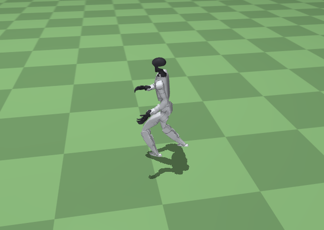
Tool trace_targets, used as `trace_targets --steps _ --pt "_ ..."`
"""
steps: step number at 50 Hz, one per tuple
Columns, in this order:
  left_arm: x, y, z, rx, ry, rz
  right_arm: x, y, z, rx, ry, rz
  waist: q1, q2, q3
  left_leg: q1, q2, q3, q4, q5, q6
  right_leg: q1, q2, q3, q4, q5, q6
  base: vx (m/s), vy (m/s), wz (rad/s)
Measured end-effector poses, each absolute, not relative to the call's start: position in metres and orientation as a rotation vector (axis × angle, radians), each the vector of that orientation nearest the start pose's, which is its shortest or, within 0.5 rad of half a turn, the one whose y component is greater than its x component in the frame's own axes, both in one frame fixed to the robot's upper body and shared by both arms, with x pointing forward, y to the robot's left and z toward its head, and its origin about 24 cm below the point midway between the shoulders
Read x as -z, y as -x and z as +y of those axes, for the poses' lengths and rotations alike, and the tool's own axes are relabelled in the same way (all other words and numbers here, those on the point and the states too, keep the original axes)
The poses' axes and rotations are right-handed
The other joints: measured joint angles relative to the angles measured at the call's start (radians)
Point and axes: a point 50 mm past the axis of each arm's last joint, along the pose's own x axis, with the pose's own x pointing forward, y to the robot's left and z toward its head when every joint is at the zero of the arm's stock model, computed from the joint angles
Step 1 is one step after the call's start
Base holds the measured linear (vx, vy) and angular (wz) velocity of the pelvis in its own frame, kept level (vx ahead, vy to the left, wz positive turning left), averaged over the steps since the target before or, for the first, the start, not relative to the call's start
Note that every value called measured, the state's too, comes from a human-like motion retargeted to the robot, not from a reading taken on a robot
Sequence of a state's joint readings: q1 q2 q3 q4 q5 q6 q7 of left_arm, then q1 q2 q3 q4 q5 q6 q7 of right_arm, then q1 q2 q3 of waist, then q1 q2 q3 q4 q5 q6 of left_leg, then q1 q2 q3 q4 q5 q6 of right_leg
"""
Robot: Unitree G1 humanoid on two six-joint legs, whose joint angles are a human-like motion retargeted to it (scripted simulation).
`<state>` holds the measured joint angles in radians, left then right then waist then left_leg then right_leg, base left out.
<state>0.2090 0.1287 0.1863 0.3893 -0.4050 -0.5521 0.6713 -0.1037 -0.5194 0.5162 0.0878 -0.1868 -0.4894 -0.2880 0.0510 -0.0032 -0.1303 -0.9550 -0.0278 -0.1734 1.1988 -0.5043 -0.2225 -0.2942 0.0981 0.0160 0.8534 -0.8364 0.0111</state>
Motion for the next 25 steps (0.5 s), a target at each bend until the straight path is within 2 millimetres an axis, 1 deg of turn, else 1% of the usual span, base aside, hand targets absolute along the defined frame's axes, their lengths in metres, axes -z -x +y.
trace_targets --steps 3,5,6,7,8,10,11,12,13,15,16,18,20,23,25 --pt "0.077 -0.121 0.267 -1.165 0.224 0.287 -0.064 -0.237 -0.113 -0.439 0.536 -0.5 0.016 -0.017 -0.015 -0.061 0.012 -0.002 0.062 -0.03 0.037 -0.014 0.008 -0.011 -0.001 -0.023 0.0 0.11 0.21 0.67" --pt "0.104 -0.098 0.258 -1.189 0.254 0.454 -0.062 -0.237 -0.109 -0.472 0.554 -0.497 0.007 -0.043 -0.021 -0.092 -0.014 0.015 0.09 -0.045 0.072 -0.029 0.012 0.048 0.03 -0.03 0.008 0.18 0.28 1.57" --pt "0.114 -0.088 0.253 -1.185 0.266 0.527 -0.059 -0.237 -0.111 -0.483 0.572 -0.484 -0.016 -0.075 -0.022 -0.098 -0.067 0.041 0.078 -0.037 0.096 -0.033 0.025 0.182 0.056 -0.023 0.029 0.22 0.31 2.39" --pt "0.124 -0.077 0.248 -1.179 0.275 0.598 -0.056 -0.237 -0.113 -0.494 0.59 -0.467 -0.034 -0.104 -0.023 -0.102 -0.111 0.064 0.072 -0.033 0.117 -0.037 0.017 0.264 0.087 -0.015 0.048 0.26 0.28 2.49" --pt "0.132 -0.064 0.243 -1.171 0.28 0.666 -0.05 -0.235 -0.115 -0.507 0.609 -0.442 -0.041 -0.129 -0.021 -0.1 -0.137 0.083 0.075 -0.037 0.132 -0.04 -0.031 0.239 0.126 -0.005 0.061 0.28 0.22 2.03" --pt "0.143 -0.04 0.234 -1.145 0.284 0.781 -0.038 -0.228 -0.122 -0.529 0.647 -0.383 -0.045 -0.169 -0.011 -0.081 -0.174 0.114 0.083 -0.052 0.157 -0.046 -0.213 0.085 0.218 0.035 0.06 0.31 0.15 1.58" --pt "0.146 -0.032 0.232 -1.127 0.285 0.817 -0.033 -0.225 -0.127 -0.532 0.665 -0.351 -0.046 -0.176 -0.01 -0.07 -0.187 0.118 0.081 -0.058 0.168 -0.055 -0.279 0.037 0.263 0.072 0.047 0.32 0.14 1.55" --pt "0.149 -0.025 0.229 -1.111 0.287 0.847 -0.028 -0.221 -0.133 -0.536 0.68 -0.319 -0.05 -0.182 -0.008 -0.057 -0.205 0.12 0.078 -0.063 0.18 -0.064 -0.333 0.004 0.314 0.112 0.036 0.32 0.13 1.77" --pt "0.15 -0.02 0.227 -1.096 0.289 0.866 -0.023 -0.216 -0.139 -0.538 0.693 -0.288 -0.06 -0.187 -0.004 -0.042 -0.231 0.119 0.073 -0.068 0.192 -0.076 -0.363 0.002 0.376 0.158 0.03 0.31 0.12 1.98" --pt "0.15 -0.015 0.227 -1.071 0.294 0.873 -0.017 -0.205 -0.152 -0.536 0.706 -0.234 -0.088 -0.196 0.01 -0.004 -0.287 0.116 0.059 -0.077 0.218 -0.113 -0.417 0.018 0.53 0.261 0.012 0.3 0.1 2.08" --pt "0.148 -0.017 0.229 -1.064 0.295 0.852 -0.017 -0.201 -0.158 -0.532 0.707 -0.219 -0.103 -0.199 0.02 0.021 -0.314 0.113 0.045 -0.08 0.231 -0.141 -0.439 0.037 0.614 0.307 -0.004 0.3 0.08 1.88" --pt "0.142 -0.026 0.238 -1.054 0.29 0.789 -0.021 -0.193 -0.168 -0.522 0.704 -0.206 -0.132 -0.2 0.04 0.077 -0.355 0.097 0.01 -0.083 0.247 -0.203 -0.467 0.077 0.767 0.371 -0.043 0.29 0.05 1.49" --pt "0.132 -0.04 0.251 -1.052 0.27 0.695 -0.031 -0.186 -0.175 -0.511 0.696 -0.221 -0.155 -0.192 0.058 0.143 -0.377 0.065 -0.046 -0.076 0.246 -0.274 -0.47 0.116 0.885 0.401 -0.079 0.27 0.02 1.0" --pt "0.11 -0.062 0.275 -1.073 0.212 0.534 -0.048 -0.178 -0.179 -0.509 0.677 -0.27 -0.182 -0.172 0.061 0.248 -0.373 -0.006 -0.171 -0.025 0.207 -0.37 -0.437 0.135 0.963 0.409 -0.1 0.22 -0.05 0.66" --pt "0.094 -0.073 0.29 -1.101 0.165 0.433 -0.057 -0.175 -0.178 -0.518 0.668 -0.299 -0.201 -0.16 0.052 0.305 -0.346 -0.038 -0.258 0.035 0.169 -0.418 -0.416 0.121 0.957 0.415 -0.088 0.15 -0.12 0.68"
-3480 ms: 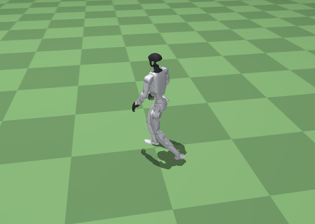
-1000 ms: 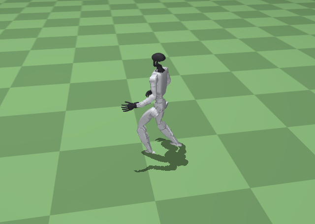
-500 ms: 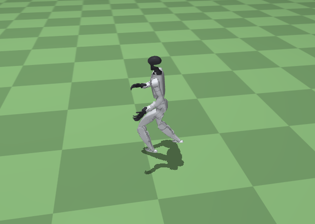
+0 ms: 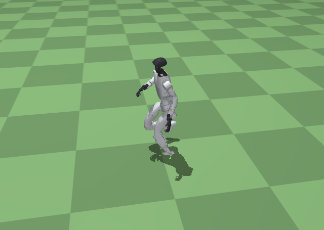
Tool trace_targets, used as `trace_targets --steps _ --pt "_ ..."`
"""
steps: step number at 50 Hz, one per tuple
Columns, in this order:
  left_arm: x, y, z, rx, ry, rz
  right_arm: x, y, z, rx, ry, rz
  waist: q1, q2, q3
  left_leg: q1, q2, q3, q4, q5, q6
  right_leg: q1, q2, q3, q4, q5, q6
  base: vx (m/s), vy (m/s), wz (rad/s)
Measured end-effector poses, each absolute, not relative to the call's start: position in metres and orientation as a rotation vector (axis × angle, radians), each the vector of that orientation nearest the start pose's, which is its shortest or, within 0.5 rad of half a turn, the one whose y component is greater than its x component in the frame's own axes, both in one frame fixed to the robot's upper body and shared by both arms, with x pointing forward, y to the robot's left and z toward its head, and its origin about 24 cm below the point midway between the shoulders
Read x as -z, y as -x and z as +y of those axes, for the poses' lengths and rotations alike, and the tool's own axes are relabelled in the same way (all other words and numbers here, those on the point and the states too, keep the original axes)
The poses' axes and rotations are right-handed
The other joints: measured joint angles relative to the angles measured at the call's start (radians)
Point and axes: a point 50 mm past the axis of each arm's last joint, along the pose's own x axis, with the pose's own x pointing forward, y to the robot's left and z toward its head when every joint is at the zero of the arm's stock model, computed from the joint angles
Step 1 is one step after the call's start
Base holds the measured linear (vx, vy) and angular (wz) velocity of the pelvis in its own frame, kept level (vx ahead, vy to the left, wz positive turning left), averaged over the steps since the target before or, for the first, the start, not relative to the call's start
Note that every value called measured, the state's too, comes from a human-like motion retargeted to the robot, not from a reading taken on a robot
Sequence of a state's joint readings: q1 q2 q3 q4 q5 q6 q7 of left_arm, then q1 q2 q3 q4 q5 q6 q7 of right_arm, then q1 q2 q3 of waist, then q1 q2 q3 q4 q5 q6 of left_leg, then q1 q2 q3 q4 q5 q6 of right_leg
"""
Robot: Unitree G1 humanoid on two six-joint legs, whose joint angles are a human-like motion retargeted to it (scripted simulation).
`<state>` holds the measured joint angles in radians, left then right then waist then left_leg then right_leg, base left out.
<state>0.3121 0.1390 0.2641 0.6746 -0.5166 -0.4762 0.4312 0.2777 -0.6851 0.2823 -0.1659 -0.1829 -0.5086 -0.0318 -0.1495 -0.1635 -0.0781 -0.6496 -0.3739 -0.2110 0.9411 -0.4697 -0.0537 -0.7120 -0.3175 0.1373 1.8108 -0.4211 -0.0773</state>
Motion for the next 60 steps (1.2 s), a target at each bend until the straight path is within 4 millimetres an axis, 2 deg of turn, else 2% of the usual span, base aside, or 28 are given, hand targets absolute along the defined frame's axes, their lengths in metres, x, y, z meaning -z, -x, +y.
trace_targets --steps 5,10,15,20,24,27,31,35,38,40,43,45,49,53,55,57,58,60 --pt "0.065 -0.089 0.316 -1.202 0.072 0.265 -0.07 -0.18 -0.169 -0.545 0.657 -0.356 -0.047 0.013 -0.039 0.049 0.115 0.039 -0.161 0.15 -0.042 -0.071 -0.007 -0.067 -0.159 0.045 0.099 0.03 -0.17 0.87" --pt "0.062 -0.095 0.326 -1.266 0.035 0.262 -0.077 -0.195 -0.153 -0.553 0.656 -0.424 -0.034 0.023 -0.048 0.071 0.172 0.041 -0.211 0.094 -0.022 -0.089 -0.063 -0.083 -0.345 0.078 0.184 -0.06 -0.17 0.38" --pt "0.073 -0.095 0.325 -1.202 0.027 0.342 -0.078 -0.21 -0.138 -0.565 0.649 -0.451 0.011 0.006 -0.044 0.111 0.206 0.05 -0.227 0.018 0.017 -0.037 -0.131 -0.064 -0.519 0.09 0.235 -0.01 -0.19 0.06" --pt "0.076 -0.101 0.322 -1.009 -0.014 0.394 -0.077 -0.222 -0.132 -0.567 0.638 -0.441 0.054 -0.029 -0.041 0.147 0.228 0.072 -0.212 -0.054 0.05 0.053 -0.141 -0.047 -0.662 0.054 0.279 0.06 -0.24 0.0" --pt "0.069 -0.119 0.314 -0.778 -0.081 0.385 -0.064 -0.232 -0.133 -0.552 0.628 -0.366 0.086 -0.048 -0.039 0.15 0.252 0.084 -0.165 -0.107 0.055 0.118 -0.121 -0.066 -0.728 -0.062 0.273 0.07 -0.29 -0.11" --pt "0.058 -0.142 0.3 -0.554 -0.124 0.339 -0.043 -0.241 -0.137 -0.54 0.605 -0.248 0.12 -0.037 -0.034 0.153 0.303 0.099 -0.134 -0.122 0.041 0.168 -0.09 -0.115 -0.788 -0.154 0.232 0.08 -0.32 -0.31" --pt "0.037 -0.172 0.269 -0.235 -0.15 0.243 0.001 -0.244 -0.146 -0.526 0.551 -0.009 0.153 -0.005 -0.033 0.125 0.384 0.135 -0.054 -0.083 0.009 0.22 -0.03 -0.164 -0.858 -0.194 0.201 0.05 -0.3 -0.17" --pt "0.009 -0.194 0.234 0.057 -0.159 0.117 0.051 -0.23 -0.161 -0.487 0.49 0.27 0.185 0.033 -0.038 0.061 0.459 0.143 0.058 -0.045 -0.018 0.248 0.036 -0.197 -0.918 -0.208 0.174 0.03 -0.26 -0.1" --pt "-0.014 -0.205 0.21 0.227 -0.163 0.011 0.084 -0.21 -0.175 -0.448 0.456 0.47 0.211 0.056 -0.037 0.004 0.502 0.143 0.159 -0.04 -0.022 0.26 0.078 -0.212 -0.947 -0.221 0.152 0.02 -0.22 -0.09" --pt "-0.025 -0.208 0.196 0.312 -0.16 -0.047 0.104 -0.19 -0.184 -0.427 0.439 0.599 0.223 0.071 -0.03 -0.03 0.518 0.141 0.234 -0.048 -0.019 0.253 0.093 -0.214 -0.921 -0.241 0.14 0.02 -0.19 -0.11" --pt "-0.042 -0.212 0.18 0.423 -0.16 -0.123 0.125 -0.166 -0.199 -0.37 0.412 0.755 0.256 0.087 -0.029 -0.078 0.539 0.134 0.306 -0.068 -0.016 0.269 0.132 -0.222 -0.962 -0.24 0.123 0.05 -0.15 -0.16" --pt "-0.05 -0.214 0.174 0.476 -0.162 -0.156 0.134 -0.153 -0.208 -0.328 0.395 0.834 0.278 0.087 -0.033 -0.104 0.54 0.132 0.324 -0.08 -0.011 0.296 0.153 -0.228 -1.034 -0.222 0.117 0.07 -0.11 -0.15" --pt "-0.053 -0.214 0.17 0.507 -0.152 -0.17 0.145 -0.129 -0.217 -0.263 0.372 0.938 0.306 0.092 -0.031 -0.128 0.527 0.116 0.305 -0.119 -0.006 0.334 0.182 -0.234 -1.108 -0.2 0.117 0.07 -0.07 -0.13" --pt "-0.05 -0.214 0.166 0.506 -0.111 -0.157 0.15 -0.119 -0.218 -0.229 0.356 0.979 0.321 0.088 -0.039 -0.13 0.52 0.107 0.191 -0.147 0.01 0.376 0.202 -0.246 -1.204 -0.168 0.126 0.07 -0.02 -0.03" --pt "-0.043 -0.211 0.164 0.498 -0.085 -0.128 0.153 -0.111 -0.216 -0.223 0.349 1.001 0.326 0.096 -0.037 -0.135 0.526 0.091 0.154 -0.162 0.014 0.363 0.212 -0.254 -1.164 -0.181 0.132 0.03 0.01 0.04" --pt "-0.035 -0.213 0.163 0.483 -0.063 -0.09 0.153 -0.113 -0.215 -0.217 0.345 0.997 0.321 0.073 -0.055 -0.119 0.51 0.103 0.041 -0.155 0.024 0.39 0.202 -0.26 -1.254 -0.154 0.138 0.09 0.02 0.12" --pt "-0.029 -0.211 0.164 0.475 -0.052 -0.064 0.153 -0.112 -0.213 -0.221 0.339 0.996 0.323 0.079 -0.054 -0.121 0.514 0.097 0.031 -0.162 0.026 0.381 0.205 -0.265 -1.227 -0.163 0.141 0.06 0.04 0.15" --pt "-0.021 -0.214 0.166 0.45 -0.045 -0.025 0.152 -0.12 -0.207 -0.232 0.33 0.971 0.31 0.051 -0.073 -0.093 0.495 0.115 -0.089 -0.142 0.034 0.399 0.188 -0.273 -1.298 -0.146 0.146 0.09 0.04 0.22"
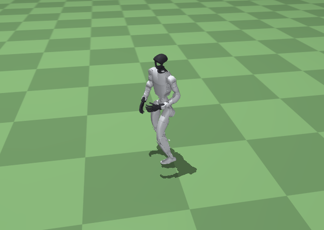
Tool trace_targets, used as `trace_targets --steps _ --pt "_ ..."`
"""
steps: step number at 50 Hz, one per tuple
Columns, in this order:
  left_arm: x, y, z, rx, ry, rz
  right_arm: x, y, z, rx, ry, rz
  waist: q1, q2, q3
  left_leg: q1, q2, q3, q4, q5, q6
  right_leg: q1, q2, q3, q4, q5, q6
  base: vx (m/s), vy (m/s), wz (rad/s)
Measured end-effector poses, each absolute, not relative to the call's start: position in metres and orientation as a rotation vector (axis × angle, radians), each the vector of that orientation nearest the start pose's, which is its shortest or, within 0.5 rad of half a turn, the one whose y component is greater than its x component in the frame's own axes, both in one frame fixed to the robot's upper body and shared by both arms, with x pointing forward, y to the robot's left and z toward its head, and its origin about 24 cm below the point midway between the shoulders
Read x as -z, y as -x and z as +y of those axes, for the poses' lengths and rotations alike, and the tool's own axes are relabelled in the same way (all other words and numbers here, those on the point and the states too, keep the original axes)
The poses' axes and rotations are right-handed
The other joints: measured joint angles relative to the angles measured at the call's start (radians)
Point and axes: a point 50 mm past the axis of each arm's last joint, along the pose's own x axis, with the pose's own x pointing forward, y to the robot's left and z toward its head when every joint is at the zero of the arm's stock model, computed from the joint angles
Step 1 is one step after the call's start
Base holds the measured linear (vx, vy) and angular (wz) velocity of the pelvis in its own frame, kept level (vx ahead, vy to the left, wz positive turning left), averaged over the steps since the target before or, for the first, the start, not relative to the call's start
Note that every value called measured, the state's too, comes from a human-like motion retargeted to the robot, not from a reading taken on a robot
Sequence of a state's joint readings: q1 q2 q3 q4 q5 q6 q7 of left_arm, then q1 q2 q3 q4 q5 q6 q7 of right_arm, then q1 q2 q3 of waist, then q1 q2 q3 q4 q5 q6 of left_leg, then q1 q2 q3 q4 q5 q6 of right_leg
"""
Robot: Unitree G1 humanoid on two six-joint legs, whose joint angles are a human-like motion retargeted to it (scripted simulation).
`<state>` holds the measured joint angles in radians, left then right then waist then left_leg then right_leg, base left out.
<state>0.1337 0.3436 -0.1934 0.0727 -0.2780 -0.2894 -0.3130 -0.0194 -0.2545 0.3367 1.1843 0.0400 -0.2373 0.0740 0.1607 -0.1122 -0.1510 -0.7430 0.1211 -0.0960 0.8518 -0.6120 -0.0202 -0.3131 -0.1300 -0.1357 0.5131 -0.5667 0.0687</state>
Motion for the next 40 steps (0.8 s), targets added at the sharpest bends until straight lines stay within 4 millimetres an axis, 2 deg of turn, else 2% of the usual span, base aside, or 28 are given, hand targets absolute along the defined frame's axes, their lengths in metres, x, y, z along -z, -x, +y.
trace_targets --steps 5,7,10,18,23,30,35,40 --pt "0.001 -0.209 0.17 0.403 -0.034 0.077 0.148 -0.13 -0.193 -0.27 0.31 0.913 -0.004 -0.001 -0.01 0.005 -0.001 0.01 -0.032 -0.013 0.002 -0.041 -0.013 -0.015 0.104 -0.051 0.009 0.04 0.08 0.19" --pt "0.005 -0.216 0.177 0.373 -0.052 0.095 0.142 -0.146 -0.186 -0.293 0.303 0.859 -0.032 -0.051 -0.021 0.062 -0.046 0.05 -0.188 0.04 0.015 -0.032 -0.063 -0.019 0.046 -0.043 0.016 0.1 0.1 0.48" --pt "0.015 -0.212 0.183 0.34 -0.057 0.144 0.137 -0.156 -0.176 -0.322 0.296 0.803 -0.034 -0.058 -0.018 0.054 -0.058 0.061 -0.165 0.023 0.02 -0.06 -0.088 -0.024 0.128 -0.077 0.019 0.01 0.13 0.29" --pt "0.046 -0.2 0.22 0.175 -0.116 0.322 0.109 -0.195 -0.163 -0.389 0.327 0.605 -0.077 -0.129 -0.01 0.081 -0.152 0.104 -0.254 0.036 0.037 -0.141 -0.201 0.0 0.295 -0.091 0.048 0.03 0.15 0.36" --pt "0.078 -0.171 0.256 0.034 -0.178 0.533 0.09 -0.213 -0.164 -0.406 0.387 0.491 -0.133 -0.184 -0.004 0.121 -0.236 0.122 -0.361 0.087 0.045 -0.207 -0.288 0.036 0.416 -0.078 0.073 0.03 0.18 0.48" --pt "0.114 -0.11 0.301 -0.123 -0.281 0.863 0.071 -0.223 -0.173 -0.402 0.48 0.391 -0.223 -0.253 -0.006 0.206 -0.34 0.128 -0.557 0.182 0.065 -0.31 -0.406 0.077 0.602 -0.139 0.067 0.02 0.15 0.36" --pt "0.122 -0.077 0.32 -0.168 -0.334 1.019 0.065 -0.227 -0.176 -0.397 0.524 0.358 -0.257 -0.289 -0.021 0.271 -0.375 0.126 -0.716 0.266 0.069 -0.349 -0.44 0.071 0.635 -0.175 0.051 0.01 0.07 0.1" --pt "0.121 -0.072 0.328 -0.176 -0.372 1.05 0.062 -0.228 -0.175 -0.397 0.546 0.334 -0.263 -0.307 -0.046 0.329 -0.377 0.121 -0.884 0.36 0.066 -0.352 -0.428 0.05 0.594 -0.211 0.037 0.0 0.0 0.0"
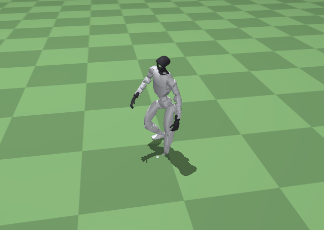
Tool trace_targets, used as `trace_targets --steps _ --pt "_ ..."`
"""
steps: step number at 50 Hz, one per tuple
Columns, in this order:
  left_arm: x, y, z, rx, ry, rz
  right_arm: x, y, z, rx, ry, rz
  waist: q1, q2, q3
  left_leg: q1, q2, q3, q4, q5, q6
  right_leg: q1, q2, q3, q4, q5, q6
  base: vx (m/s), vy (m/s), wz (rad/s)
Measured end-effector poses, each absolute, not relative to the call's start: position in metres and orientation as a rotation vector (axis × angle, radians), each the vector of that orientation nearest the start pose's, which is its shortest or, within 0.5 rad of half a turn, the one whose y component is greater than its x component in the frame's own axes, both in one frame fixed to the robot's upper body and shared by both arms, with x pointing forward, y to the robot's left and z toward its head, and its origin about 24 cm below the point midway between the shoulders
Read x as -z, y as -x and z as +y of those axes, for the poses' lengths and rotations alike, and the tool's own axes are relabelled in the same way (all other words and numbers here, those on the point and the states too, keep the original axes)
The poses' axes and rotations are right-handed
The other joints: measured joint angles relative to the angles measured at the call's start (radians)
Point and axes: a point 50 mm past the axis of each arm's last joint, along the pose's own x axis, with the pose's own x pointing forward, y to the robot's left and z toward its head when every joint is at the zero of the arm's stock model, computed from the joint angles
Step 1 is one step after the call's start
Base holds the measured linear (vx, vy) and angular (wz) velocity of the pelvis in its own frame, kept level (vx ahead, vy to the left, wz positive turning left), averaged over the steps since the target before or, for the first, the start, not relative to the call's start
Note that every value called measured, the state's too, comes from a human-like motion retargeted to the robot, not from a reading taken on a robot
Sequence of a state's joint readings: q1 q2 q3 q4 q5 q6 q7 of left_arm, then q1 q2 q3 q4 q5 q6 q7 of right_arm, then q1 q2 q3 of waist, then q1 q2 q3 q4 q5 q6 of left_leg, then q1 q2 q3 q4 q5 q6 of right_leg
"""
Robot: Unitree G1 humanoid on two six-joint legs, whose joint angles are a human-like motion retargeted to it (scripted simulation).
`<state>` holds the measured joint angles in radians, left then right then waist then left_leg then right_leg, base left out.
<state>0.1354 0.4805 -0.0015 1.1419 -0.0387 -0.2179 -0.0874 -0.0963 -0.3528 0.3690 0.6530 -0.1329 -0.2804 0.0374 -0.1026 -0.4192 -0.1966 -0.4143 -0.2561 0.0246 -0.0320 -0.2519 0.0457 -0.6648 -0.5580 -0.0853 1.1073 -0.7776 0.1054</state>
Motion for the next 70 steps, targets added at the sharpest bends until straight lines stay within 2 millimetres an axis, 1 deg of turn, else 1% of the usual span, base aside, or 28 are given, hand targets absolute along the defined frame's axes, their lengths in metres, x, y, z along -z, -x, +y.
trace_targets --steps 3,6,7,8,11,13,17,18,19,22,25,28,30,32,33,38,40,43,45,47,50,52,55,58,60,64,67,70 --pt "0.118 -0.079 0.329 -0.165 -0.395 1.017 0.067 -0.223 -0.174 -0.392 0.538 0.35 0.004 -0.008 -0.01 -0.01 0.002 0.004 -0.006 0.011 -0.007 0.02 0.006 -0.01 -0.029 -0.014 -0.005 -0.03 -0.05 -0.02" --pt "0.111 -0.102 0.324 -0.14 -0.413 0.915 0.073 -0.215 -0.171 -0.389 0.514 0.377 0.011 -0.016 -0.023 -0.023 0.006 0.008 -0.007 0.021 -0.013 0.043 0.016 -0.011 -0.062 -0.022 -0.005 -0.06 -0.11 -0.06" --pt "0.107 -0.113 0.322 -0.132 -0.419 0.868 0.075 -0.213 -0.17 -0.386 0.504 0.383 0.023 -0.008 -0.024 -0.027 0.023 0.009 -0.004 0.018 -0.018 0.059 0.038 -0.017 -0.088 -0.02 -0.009 -0.05 -0.15 -0.6" --pt "0.101 -0.126 0.32 -0.126 -0.426 0.81 0.075 -0.214 -0.17 -0.38 0.491 0.384 0.053 0.02 -0.02 -0.029 0.072 0.011 0.005 0.003 -0.028 0.091 0.098 -0.035 -0.142 -0.009 -0.022 -0.06 -0.16 -0.67" --pt "0.086 -0.156 0.306 -0.091 -0.424 0.651 0.083 -0.204 -0.167 -0.381 0.461 0.417 0.059 0.01 -0.03 -0.044 0.064 0.013 -0.002 0.03 -0.036 0.096 0.093 -0.024 -0.164 -0.029 -0.02 -0.15 -0.16 -0.02" --pt "0.077 -0.169 0.288 -0.049 -0.402 0.544 0.092 -0.191 -0.163 -0.381 0.424 0.457 0.072 0.015 -0.056 -0.089 0.075 0.011 0.005 0.064 -0.045 0.072 0.102 -0.025 -0.172 -0.045 -0.03 -0.23 -0.2 0.1" --pt "0.042 -0.206 0.268 0.006 -0.385 0.301 0.097 -0.186 -0.163 -0.399 0.407 0.481 0.086 0.05 -0.097 -0.151 0.131 0.011 0.034 0.06 -0.063 0.06 0.177 -0.023 -0.269 -0.074 -0.059 -0.18 -0.2 -0.26" --pt "0.035 -0.211 0.26 0.027 -0.36 0.252 0.1 -0.183 -0.161 -0.404 0.391 0.497 0.109 0.083 -0.101 -0.199 0.176 0.005 0.106 0.042 -0.074 0.072 0.226 -0.04 -0.309 -0.068 -0.077 -0.19 -0.23 -0.46" --pt "0.026 -0.218 0.255 0.04 -0.353 0.202 0.1 -0.183 -0.163 -0.408 0.392 0.502 0.113 0.093 -0.105 -0.225 0.191 0.006 0.147 0.027 -0.081 0.073 0.245 -0.039 -0.331 -0.07 -0.084 -0.17 -0.22 -0.37" --pt "0.003 -0.234 0.246 0.068 -0.336 0.076 0.101 -0.183 -0.166 -0.418 0.398 0.514 0.113 0.102 -0.106 -0.287 0.203 0.013 0.252 0.001 -0.099 0.066 0.265 -0.027 -0.361 -0.075 -0.09 -0.15 -0.21 -0.11" --pt "-0.012 -0.241 0.237 0.1 -0.307 -0.006 0.104 -0.181 -0.172 -0.411 0.395 0.537 0.123 0.128 -0.096 -0.373 0.228 0.011 0.414 -0.085 -0.1 0.065 0.299 -0.028 -0.375 -0.066 -0.097 -0.14 -0.2 -0.15" --pt "-0.019 -0.241 0.233 0.124 -0.283 -0.041 0.106 -0.179 -0.178 -0.392 0.394 0.558 0.15 0.17 -0.077 -0.454 0.265 0.002 0.649 -0.201 -0.099 0.076 0.357 -0.024 -0.383 -0.06 -0.104 -0.09 -0.16 -0.59" --pt "-0.026 -0.244 0.233 0.137 -0.269 -0.058 0.103 -0.185 -0.186 -0.371 0.398 0.553 0.219 0.25 -0.031 -0.465 0.362 -0.031 0.829 -0.313 -0.11 0.176 0.487 -0.022 -0.506 -0.012 -0.121 -0.02 -0.14 -1.45" --pt "-0.022 -0.24 0.232 0.149 -0.26 -0.043 0.104 -0.181 -0.19 -0.353 0.397 0.561 0.235 0.287 -0.008 -0.457 0.38 -0.045 0.912 -0.356 -0.111 0.201 0.526 -0.019 -0.501 -0.013 -0.124 -0.03 -0.12 -0.86" --pt "-0.023 -0.24 0.232 0.154 -0.256 -0.041 0.102 -0.184 -0.193 -0.345 0.403 0.554 0.252 0.313 0.017 -0.422 0.401 -0.049 0.925 -0.379 -0.113 0.258 0.562 -0.014 -0.564 0.008 -0.129 0.0 -0.11 -0.66" --pt "-0.016 -0.232 0.236 0.164 -0.247 0.005 0.098 -0.186 -0.195 -0.337 0.404 0.519 0.247 0.364 0.051 -0.345 0.423 -0.035 0.927 -0.425 -0.096 0.322 0.609 -0.015 -0.588 0.014 -0.13 -0.01 -0.06 -0.24" --pt "-0.016 -0.231 0.238 0.16 -0.249 0.01 0.093 -0.19 -0.195 -0.34 0.411 0.488 0.236 0.366 0.052 -0.305 0.422 -0.013 0.868 -0.424 -0.085 0.347 0.609 -0.012 -0.628 0.026 -0.13 0.0 0.0 0.0" --pt "-0.014 -0.226 0.239 0.16 -0.251 0.017 0.091 -0.188 -0.192 -0.349 0.411 0.462 0.23 0.379 0.054 -0.312 0.438 -0.01 0.903 -0.446 -0.077 0.326 0.614 -0.018 -0.566 0.007 -0.129 0.0 0.0 0.0" --pt "-0.021 -0.229 0.241 0.151 -0.249 -0.01 0.083 -0.193 -0.19 -0.36 0.42 0.416 0.223 0.371 0.049 -0.287 0.428 0.011 0.842 -0.434 -0.068 0.344 0.605 -0.015 -0.622 0.025 -0.127 0.08 -0.01 -0.02" --pt "-0.026 -0.229 0.24 0.146 -0.25 -0.042 0.078 -0.195 -0.183 -0.377 0.419 0.372 0.227 0.379 0.053 -0.304 0.438 0.01 0.889 -0.45 -0.067 0.33 0.606 -0.02 -0.576 0.009 -0.127 0.0 0.0 0.0" --pt "-0.043 -0.233 0.24 0.126 -0.251 -0.132 0.063 -0.204 -0.174 -0.403 0.422 0.274 0.241 0.39 0.052 -0.333 0.455 0.014 0.943 -0.476 -0.063 0.309 0.612 -0.021 -0.546 -0.01 -0.128 0.05 0.02 -0.12" --pt "-0.061 -0.239 0.242 0.102 -0.247 -0.217 0.046 -0.215 -0.169 -0.415 0.428 0.187 0.258 0.393 0.053 -0.353 0.468 0.025 0.961 -0.484 -0.063 0.319 0.621 -0.017 -0.599 0.005 -0.128 0.12 0.04 -0.2" --pt "-0.079 -0.239 0.24 0.078 -0.235 -0.316 0.027 -0.223 -0.16 -0.436 0.422 0.081 0.287 0.405 0.06 -0.403 0.507 0.06 1.065 -0.5 -0.067 0.306 0.627 -0.028 -0.563 -0.018 -0.123 0.12 0.08 -0.05" --pt "-0.1 -0.24 0.238 0.055 -0.213 -0.431 0.001 -0.236 -0.152 -0.447 0.409 -0.049 0.323 0.403 0.064 -0.467 0.56 0.122 1.137 -0.534 -0.057 0.302 0.625 -0.038 -0.57 -0.024 -0.112 0.18 0.12 -0.01" --pt "-0.117 -0.241 0.236 0.043 -0.19 -0.516 -0.022 -0.246 -0.148 -0.446 0.393 -0.15 0.348 0.384 0.064 -0.516 0.579 0.155 1.147 -0.558 -0.041 0.308 0.612 -0.043 -0.618 -0.009 -0.099 0.25 0.16 0.06" --pt "-0.139 -0.234 0.229 0.046 -0.135 -0.649 -0.062 -0.257 -0.137 -0.435 0.335 -0.331 0.382 0.346 0.047 -0.618 0.63 0.22 1.161 -0.583 -0.024 0.295 0.576 -0.081 -0.616 -0.023 -0.079 0.33 0.21 0.23" --pt "-0.156 -0.226 0.225 0.066 -0.107 -0.752 -0.087 -0.26 -0.133 -0.403 0.274 -0.452 0.398 0.314 0.019 -0.684 0.674 0.277 1.177 -0.605 -0.008 0.279 0.543 -0.135 -0.588 -0.045 -0.07 0.47 0.3 0.32" --pt "-0.176 -0.217 0.219 0.104 -0.094 -0.866 -0.103 -0.256 -0.138 -0.337 0.215 -0.531 0.393 0.274 -0.008 -0.711 0.683 0.334 1.206 -0.621 0.022 0.27 0.484 -0.237 -0.512 -0.066 -0.055 0.59 0.36 0.7"
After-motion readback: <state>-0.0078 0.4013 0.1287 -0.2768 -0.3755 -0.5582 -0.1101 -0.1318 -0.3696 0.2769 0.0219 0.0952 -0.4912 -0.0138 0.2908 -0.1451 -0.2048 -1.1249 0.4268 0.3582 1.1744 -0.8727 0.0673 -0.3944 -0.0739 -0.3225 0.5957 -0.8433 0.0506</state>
